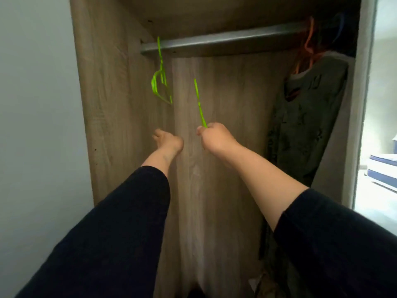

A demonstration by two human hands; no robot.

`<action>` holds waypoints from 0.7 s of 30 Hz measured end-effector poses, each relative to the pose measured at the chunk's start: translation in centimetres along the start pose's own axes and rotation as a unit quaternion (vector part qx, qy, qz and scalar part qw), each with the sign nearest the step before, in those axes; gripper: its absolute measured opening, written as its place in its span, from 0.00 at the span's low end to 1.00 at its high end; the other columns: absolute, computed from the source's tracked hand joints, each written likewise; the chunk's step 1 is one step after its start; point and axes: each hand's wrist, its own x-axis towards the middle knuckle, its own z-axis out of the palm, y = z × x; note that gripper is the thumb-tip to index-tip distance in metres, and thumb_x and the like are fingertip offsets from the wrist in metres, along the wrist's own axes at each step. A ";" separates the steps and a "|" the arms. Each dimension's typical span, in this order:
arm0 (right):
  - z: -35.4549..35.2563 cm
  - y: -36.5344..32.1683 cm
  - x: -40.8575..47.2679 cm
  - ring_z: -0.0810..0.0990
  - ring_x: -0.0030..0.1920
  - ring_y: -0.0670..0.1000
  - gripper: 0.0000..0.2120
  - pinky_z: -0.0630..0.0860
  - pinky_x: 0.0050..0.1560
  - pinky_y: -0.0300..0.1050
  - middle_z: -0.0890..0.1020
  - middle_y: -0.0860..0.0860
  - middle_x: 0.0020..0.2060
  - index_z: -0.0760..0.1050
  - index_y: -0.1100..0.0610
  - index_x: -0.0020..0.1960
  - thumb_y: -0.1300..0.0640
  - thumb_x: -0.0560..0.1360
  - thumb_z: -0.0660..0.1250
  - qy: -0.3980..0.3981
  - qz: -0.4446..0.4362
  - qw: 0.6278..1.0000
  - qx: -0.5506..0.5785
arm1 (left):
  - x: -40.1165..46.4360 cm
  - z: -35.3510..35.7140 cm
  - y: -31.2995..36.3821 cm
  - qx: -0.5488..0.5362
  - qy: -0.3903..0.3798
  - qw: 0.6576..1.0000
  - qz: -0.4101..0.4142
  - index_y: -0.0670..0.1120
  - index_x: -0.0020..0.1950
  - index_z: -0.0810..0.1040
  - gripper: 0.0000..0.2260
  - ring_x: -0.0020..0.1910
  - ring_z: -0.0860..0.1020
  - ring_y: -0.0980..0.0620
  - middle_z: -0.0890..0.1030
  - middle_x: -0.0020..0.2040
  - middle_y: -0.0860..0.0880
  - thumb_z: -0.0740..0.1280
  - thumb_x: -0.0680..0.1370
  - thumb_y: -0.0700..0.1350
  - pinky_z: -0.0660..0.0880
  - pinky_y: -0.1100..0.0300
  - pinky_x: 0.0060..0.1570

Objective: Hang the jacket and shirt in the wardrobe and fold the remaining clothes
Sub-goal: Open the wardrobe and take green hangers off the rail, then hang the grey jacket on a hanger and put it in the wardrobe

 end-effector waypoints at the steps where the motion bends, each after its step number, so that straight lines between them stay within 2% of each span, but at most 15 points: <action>1: -0.3 0.2 -0.8 0.72 0.37 0.58 0.11 0.65 0.33 0.43 0.72 0.58 0.34 0.76 0.59 0.51 0.55 0.79 0.57 -0.028 0.006 1.000 0.010 | -0.6 0.6 -0.8 0.007 -0.021 1.000 0.003 0.39 0.76 0.51 0.30 0.74 0.59 0.43 0.53 0.77 0.40 0.63 0.79 0.41 0.57 0.59 0.69; 3: -1.1 0.6 -3.0 0.67 0.29 0.53 0.10 0.61 0.28 0.41 0.70 0.53 0.26 0.76 0.59 0.49 0.59 0.79 0.56 -0.088 0.013 0.995 0.040 | -2.1 1.7 -2.5 0.020 -0.050 0.998 0.015 0.41 0.77 0.53 0.29 0.74 0.59 0.44 0.56 0.76 0.40 0.62 0.79 0.43 0.57 0.59 0.70; 6: -2.8 1.2 -7.2 0.64 0.26 0.48 0.11 0.60 0.29 0.40 0.67 0.46 0.13 0.74 0.54 0.42 0.60 0.79 0.56 -0.146 0.018 0.984 0.104 | -5.1 2.7 -5.0 0.024 -0.092 0.995 0.012 0.42 0.77 0.54 0.33 0.75 0.58 0.44 0.57 0.76 0.40 0.66 0.77 0.48 0.58 0.55 0.72; 7: -3.4 1.6 -8.6 0.64 0.26 0.48 0.11 0.59 0.29 0.40 0.65 0.46 0.12 0.74 0.54 0.42 0.60 0.79 0.56 -0.167 0.022 0.978 0.125 | -5.9 2.9 -6.2 0.029 -0.092 0.995 0.008 0.43 0.76 0.57 0.35 0.74 0.61 0.43 0.60 0.75 0.40 0.68 0.75 0.51 0.60 0.52 0.72; 9: -4.8 2.3 -11.1 0.62 0.25 0.47 0.09 0.60 0.28 0.40 0.64 0.46 0.14 0.75 0.56 0.46 0.59 0.80 0.56 -0.216 0.028 0.961 0.171 | -5.5 4.0 -10.1 0.048 -0.074 0.996 0.004 0.48 0.70 0.68 0.34 0.67 0.71 0.43 0.72 0.68 0.41 0.69 0.67 0.57 0.69 0.46 0.66; 10: -5.6 2.8 -12.3 0.62 0.25 0.47 0.09 0.60 0.28 0.40 0.64 0.48 0.16 0.75 0.56 0.48 0.58 0.80 0.56 -0.239 0.028 0.952 0.189 | -6.3 3.8 -11.0 0.062 -0.060 0.996 0.002 0.48 0.67 0.71 0.30 0.64 0.74 0.43 0.76 0.64 0.42 0.68 0.66 0.56 0.72 0.45 0.63; 12: -7.2 4.1 -14.3 0.62 0.25 0.45 0.09 0.61 0.30 0.40 0.64 0.50 0.22 0.75 0.56 0.49 0.57 0.80 0.56 -0.280 0.031 0.937 0.208 | -9.3 2.8 -11.2 0.091 -0.039 0.995 -0.009 0.47 0.67 0.70 0.22 0.64 0.73 0.41 0.75 0.64 0.42 0.66 0.74 0.49 0.71 0.46 0.64; 15: -9.2 6.5 -16.4 0.63 0.26 0.45 0.11 0.62 0.31 0.40 0.64 0.51 0.23 0.75 0.57 0.51 0.56 0.81 0.55 -0.338 0.029 0.913 0.226 | -15.3 0.2 -10.1 0.188 0.006 0.982 0.006 0.44 0.67 0.67 0.19 0.66 0.70 0.40 0.72 0.66 0.42 0.64 0.77 0.44 0.65 0.43 0.66; 18: -10.7 8.8 -17.7 0.65 0.29 0.46 0.13 0.60 0.32 0.41 0.71 0.51 0.27 0.77 0.58 0.56 0.56 0.82 0.55 -0.430 0.019 0.888 0.162 | -20.8 -3.0 -10.6 0.347 0.030 0.937 0.023 0.39 0.63 0.66 0.14 0.64 0.68 0.37 0.69 0.63 0.39 0.58 0.77 0.40 0.63 0.38 0.64; 21: -10.9 10.3 -18.5 0.67 0.33 0.48 0.13 0.62 0.31 0.40 0.74 0.50 0.31 0.79 0.57 0.57 0.54 0.81 0.57 -0.491 -0.008 0.871 -0.033 | -26.6 -6.3 -11.0 0.468 0.046 0.882 0.033 0.36 0.60 0.66 0.14 0.60 0.68 0.36 0.68 0.60 0.37 0.55 0.78 0.43 0.66 0.42 0.57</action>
